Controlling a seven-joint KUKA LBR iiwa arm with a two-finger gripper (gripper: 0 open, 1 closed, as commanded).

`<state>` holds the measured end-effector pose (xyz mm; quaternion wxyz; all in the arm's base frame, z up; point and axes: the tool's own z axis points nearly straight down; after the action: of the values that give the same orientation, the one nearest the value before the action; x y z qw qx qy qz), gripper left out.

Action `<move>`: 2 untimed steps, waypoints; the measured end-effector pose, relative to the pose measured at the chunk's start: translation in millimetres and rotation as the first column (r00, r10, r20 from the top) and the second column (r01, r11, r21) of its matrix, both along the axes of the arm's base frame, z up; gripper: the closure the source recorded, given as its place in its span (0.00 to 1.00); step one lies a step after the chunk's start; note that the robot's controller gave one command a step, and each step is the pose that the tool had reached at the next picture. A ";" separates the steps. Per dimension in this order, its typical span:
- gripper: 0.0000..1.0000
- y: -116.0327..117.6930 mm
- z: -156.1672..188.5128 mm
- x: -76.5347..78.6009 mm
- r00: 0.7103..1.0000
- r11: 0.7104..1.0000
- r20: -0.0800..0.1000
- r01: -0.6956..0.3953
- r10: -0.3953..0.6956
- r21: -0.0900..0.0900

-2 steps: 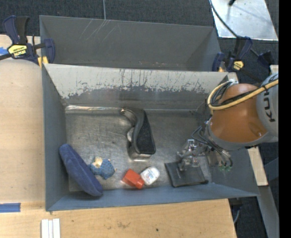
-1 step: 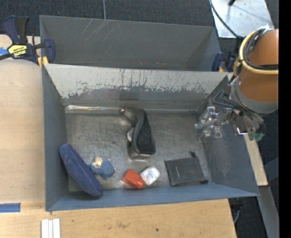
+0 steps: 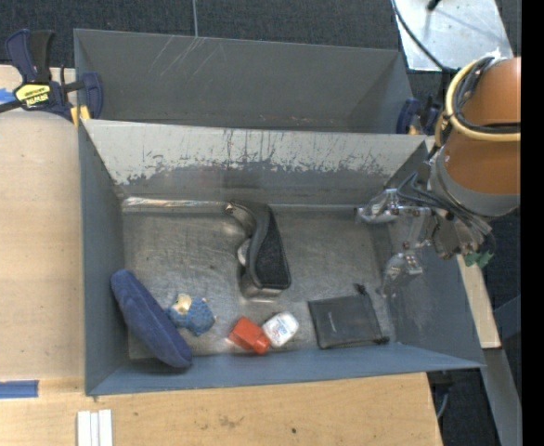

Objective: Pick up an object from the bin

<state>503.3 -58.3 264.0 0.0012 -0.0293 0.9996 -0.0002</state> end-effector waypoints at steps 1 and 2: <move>0.00 45.4 -142.4 -21.2 0.986 0.986 -0.008 -0.169 0.169 0.002; 0.00 9.0 -180.4 -8.1 0.996 0.996 -0.004 -0.086 0.086 0.000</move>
Offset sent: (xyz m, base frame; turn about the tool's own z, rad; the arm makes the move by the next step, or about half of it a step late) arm -0.0196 0.0443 -0.1384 -0.1685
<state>495.3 -49.3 83.6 -0.0010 -0.0722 0.9974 -0.0003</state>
